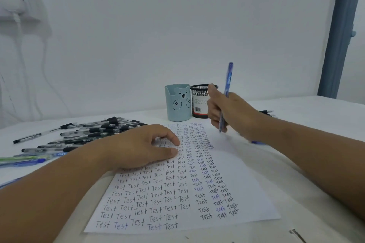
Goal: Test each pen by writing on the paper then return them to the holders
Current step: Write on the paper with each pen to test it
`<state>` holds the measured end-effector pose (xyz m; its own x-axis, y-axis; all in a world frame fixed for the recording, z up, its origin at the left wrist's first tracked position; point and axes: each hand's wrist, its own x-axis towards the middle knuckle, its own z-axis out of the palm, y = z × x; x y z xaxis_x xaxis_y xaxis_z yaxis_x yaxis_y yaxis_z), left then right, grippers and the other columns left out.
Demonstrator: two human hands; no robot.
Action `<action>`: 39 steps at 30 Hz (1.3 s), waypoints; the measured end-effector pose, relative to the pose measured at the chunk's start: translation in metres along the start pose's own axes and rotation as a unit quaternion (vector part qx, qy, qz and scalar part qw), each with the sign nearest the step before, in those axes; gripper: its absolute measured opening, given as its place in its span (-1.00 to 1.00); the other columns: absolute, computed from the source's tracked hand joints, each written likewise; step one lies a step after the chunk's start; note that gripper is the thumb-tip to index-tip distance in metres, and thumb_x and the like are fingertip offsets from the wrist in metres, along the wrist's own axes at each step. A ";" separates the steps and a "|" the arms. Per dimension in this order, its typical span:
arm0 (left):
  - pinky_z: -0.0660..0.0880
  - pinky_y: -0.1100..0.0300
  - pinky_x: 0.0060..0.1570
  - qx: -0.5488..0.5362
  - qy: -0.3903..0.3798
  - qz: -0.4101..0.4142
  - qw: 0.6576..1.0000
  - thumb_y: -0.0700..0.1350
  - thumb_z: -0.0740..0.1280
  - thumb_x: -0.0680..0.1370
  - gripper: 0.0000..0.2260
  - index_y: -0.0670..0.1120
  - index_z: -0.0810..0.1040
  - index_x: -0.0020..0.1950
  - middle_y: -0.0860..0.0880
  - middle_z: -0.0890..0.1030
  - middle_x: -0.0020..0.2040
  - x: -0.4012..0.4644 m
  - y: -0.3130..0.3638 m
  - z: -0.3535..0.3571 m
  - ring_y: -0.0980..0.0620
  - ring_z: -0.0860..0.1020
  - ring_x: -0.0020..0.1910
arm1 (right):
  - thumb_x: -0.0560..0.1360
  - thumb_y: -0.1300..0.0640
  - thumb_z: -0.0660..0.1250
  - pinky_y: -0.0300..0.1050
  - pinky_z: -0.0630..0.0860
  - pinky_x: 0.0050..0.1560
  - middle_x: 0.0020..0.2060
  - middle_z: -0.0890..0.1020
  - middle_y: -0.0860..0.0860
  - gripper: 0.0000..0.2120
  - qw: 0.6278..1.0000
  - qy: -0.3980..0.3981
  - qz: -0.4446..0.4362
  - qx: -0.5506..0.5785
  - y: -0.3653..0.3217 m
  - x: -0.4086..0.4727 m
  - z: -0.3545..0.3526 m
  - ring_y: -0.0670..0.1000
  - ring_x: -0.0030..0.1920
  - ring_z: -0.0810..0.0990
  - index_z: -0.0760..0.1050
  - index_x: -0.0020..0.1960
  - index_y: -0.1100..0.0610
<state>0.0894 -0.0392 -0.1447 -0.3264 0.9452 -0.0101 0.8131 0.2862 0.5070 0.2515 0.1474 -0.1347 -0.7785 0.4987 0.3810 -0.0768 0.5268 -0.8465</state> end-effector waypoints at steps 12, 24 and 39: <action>0.33 0.02 0.45 -0.004 -0.008 0.007 1.000 0.33 0.37 0.41 -0.71 0.42 0.55 0.12 0.33 0.47 0.30 0.003 -0.001 -0.001 0.26 0.41 0.30 | 0.66 0.11 0.20 -0.25 0.37 -0.38 -0.23 0.64 0.10 -0.75 0.961 0.117 -0.081 -0.238 0.006 0.012 -0.029 -0.08 -0.45 0.37 0.61 -0.03 0.19; 0.36 0.05 0.44 -0.015 0.011 0.015 1.000 0.33 0.38 0.40 -0.70 0.38 0.60 0.11 0.32 0.54 0.26 0.004 -0.004 -0.002 0.26 0.46 0.29 | 0.61 0.14 0.31 -0.29 0.36 -0.24 -0.12 0.60 -0.03 -0.88 0.922 0.044 -0.040 -0.382 0.032 0.025 -0.067 -0.16 -0.34 0.45 0.63 0.00 0.05; 0.42 0.00 0.41 -0.072 0.028 0.000 0.997 0.19 0.47 0.46 -0.83 0.32 0.66 0.04 0.28 0.63 0.15 0.000 -0.004 -0.003 0.22 0.56 0.22 | 0.57 0.22 0.36 -0.16 0.51 0.10 0.07 0.68 -0.01 -0.77 0.880 0.064 0.071 -0.465 0.060 0.039 -0.087 -0.02 -0.03 0.56 0.66 0.19 0.07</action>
<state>0.0842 -0.0408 -0.1440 -0.3562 0.9337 0.0362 0.7371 0.2570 0.6251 0.2700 0.2584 -0.1385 -0.6587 0.6468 0.3844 0.6043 0.7592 -0.2419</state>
